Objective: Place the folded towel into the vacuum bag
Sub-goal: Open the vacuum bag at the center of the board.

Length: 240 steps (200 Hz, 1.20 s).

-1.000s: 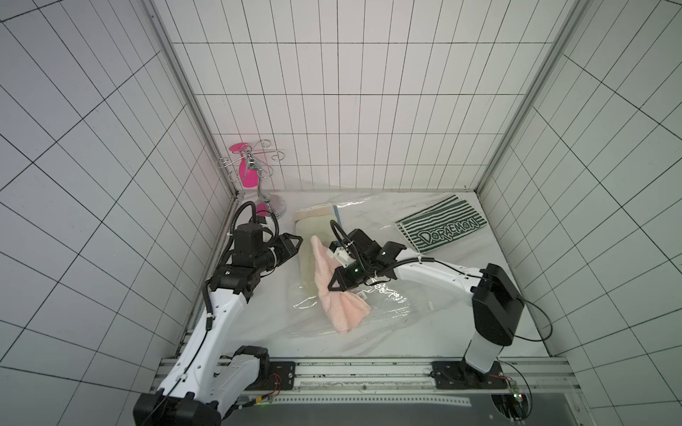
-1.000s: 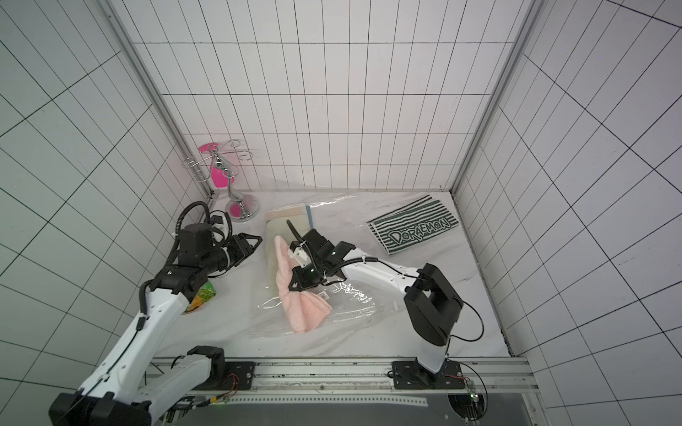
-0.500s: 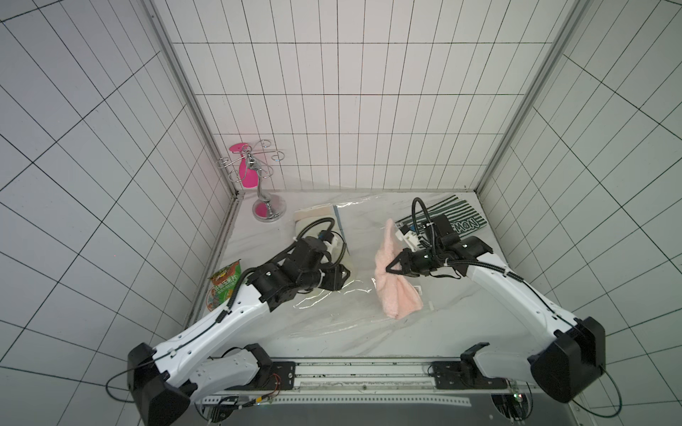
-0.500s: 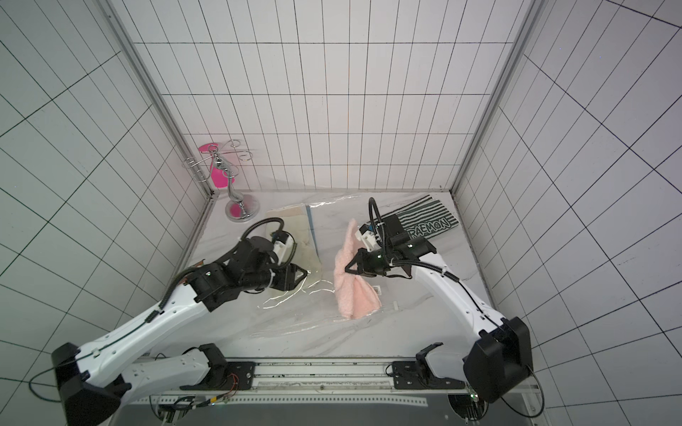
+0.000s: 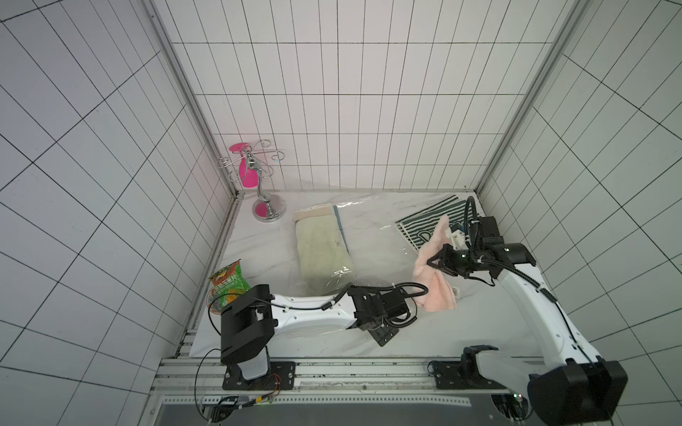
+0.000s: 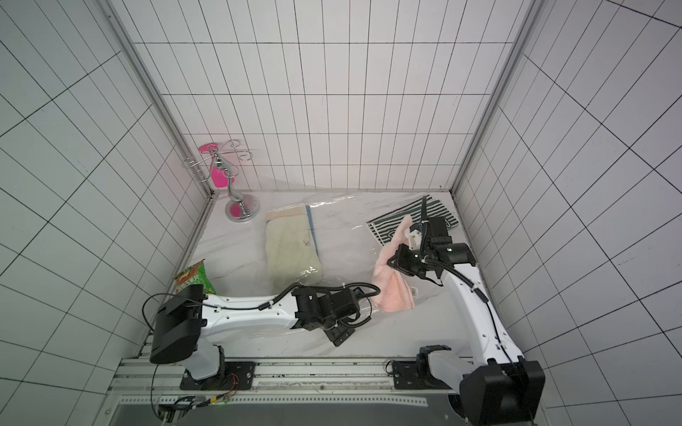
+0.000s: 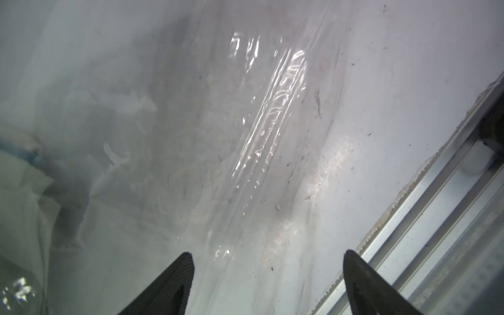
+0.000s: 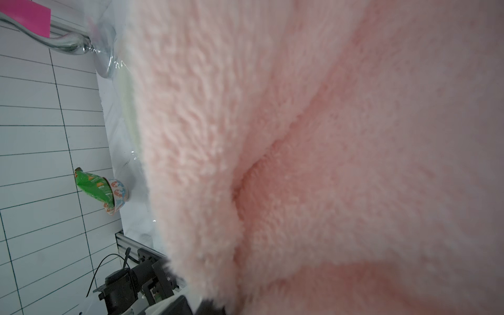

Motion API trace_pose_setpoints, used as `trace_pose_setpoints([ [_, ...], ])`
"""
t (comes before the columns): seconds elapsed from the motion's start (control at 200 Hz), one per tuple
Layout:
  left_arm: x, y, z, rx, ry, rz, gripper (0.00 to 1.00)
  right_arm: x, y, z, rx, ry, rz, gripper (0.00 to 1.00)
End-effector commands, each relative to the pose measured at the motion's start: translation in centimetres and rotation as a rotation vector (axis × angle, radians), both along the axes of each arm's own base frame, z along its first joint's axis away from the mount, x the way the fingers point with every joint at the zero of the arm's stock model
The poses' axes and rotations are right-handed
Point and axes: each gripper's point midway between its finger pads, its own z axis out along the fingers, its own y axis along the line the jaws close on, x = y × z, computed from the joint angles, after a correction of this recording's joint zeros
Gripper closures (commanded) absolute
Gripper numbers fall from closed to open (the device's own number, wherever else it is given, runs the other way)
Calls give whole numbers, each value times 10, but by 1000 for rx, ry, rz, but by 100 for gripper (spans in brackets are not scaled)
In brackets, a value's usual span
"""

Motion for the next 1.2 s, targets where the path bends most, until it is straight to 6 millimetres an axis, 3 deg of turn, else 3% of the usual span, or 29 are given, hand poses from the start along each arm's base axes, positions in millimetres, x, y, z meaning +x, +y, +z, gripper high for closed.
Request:
trace_pose_setpoints([
  [0.0, 25, -5, 3, 29, -144, -17, 10, 0, -4, -8, 33, 15, -42, 100],
  [0.17, 29, 8, 4, 84, -187, -43, 10, 2, 1, -18, 66, 29, -38, 100],
  [0.36, 34, 22, -25, 223, -210, -79, 10, 4, 2, -24, 72, 34, -37, 100],
  [0.625, 40, 35, -41, 304, -251, -87, 9, 3, 2, -25, 75, 33, -33, 100],
  [0.9, 56, 42, -40, 343, -354, -61, 9, 2, 4, -24, 85, 32, -31, 100],
  [1.105, 59, 47, -39, 358, -373, -60, 15, 1, 4, -27, 86, 37, -31, 100],
  [1.195, 59, 51, -40, 374, -383, -65, 24, 1, 4, -28, 86, 39, -31, 100],
])
